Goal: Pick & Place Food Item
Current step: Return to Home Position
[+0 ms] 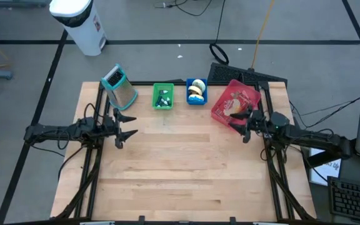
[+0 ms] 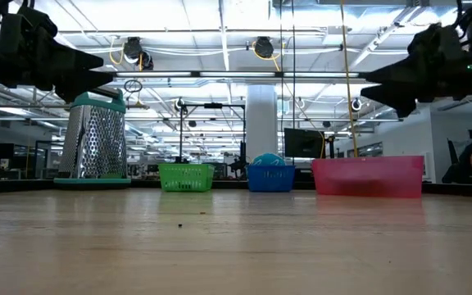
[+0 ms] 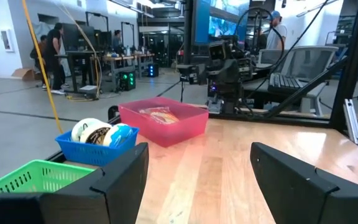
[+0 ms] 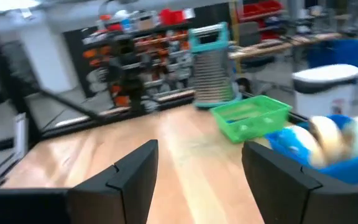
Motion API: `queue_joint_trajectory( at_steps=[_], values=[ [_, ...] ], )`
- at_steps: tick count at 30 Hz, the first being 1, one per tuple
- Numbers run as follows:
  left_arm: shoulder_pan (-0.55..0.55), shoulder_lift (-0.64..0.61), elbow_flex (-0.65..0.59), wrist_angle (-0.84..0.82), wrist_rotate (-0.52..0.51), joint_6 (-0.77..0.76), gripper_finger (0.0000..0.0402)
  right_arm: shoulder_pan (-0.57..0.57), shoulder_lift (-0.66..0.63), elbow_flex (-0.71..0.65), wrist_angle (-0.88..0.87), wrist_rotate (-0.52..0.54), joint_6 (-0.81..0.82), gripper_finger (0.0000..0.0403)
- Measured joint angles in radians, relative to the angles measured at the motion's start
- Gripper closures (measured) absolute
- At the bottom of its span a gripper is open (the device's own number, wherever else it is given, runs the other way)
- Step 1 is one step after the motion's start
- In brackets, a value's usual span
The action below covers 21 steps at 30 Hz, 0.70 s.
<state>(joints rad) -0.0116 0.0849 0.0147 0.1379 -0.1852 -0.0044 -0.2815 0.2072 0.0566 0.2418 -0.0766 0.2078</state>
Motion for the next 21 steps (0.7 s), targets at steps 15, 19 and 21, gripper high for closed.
queue_joint_trajectory(
  at_steps=[15, 19, 21],
  values=[
    [0.000, 0.000, 0.001, 0.001, 0.001, 0.000, 0.0123, 0.234, -0.204, 0.092, -0.183, 0.023, -0.191, 0.0179],
    [0.000, 0.000, 0.002, -0.005, 0.001, 0.000, 0.0123, 0.233, -0.194, 0.075, -0.147, 0.027, -0.205, 0.0179],
    [0.000, 0.000, 0.002, -0.005, 0.003, 0.000, 0.0123, 0.231, -0.206, 0.063, -0.127, 0.033, -0.215, 0.0179]
  ],
)
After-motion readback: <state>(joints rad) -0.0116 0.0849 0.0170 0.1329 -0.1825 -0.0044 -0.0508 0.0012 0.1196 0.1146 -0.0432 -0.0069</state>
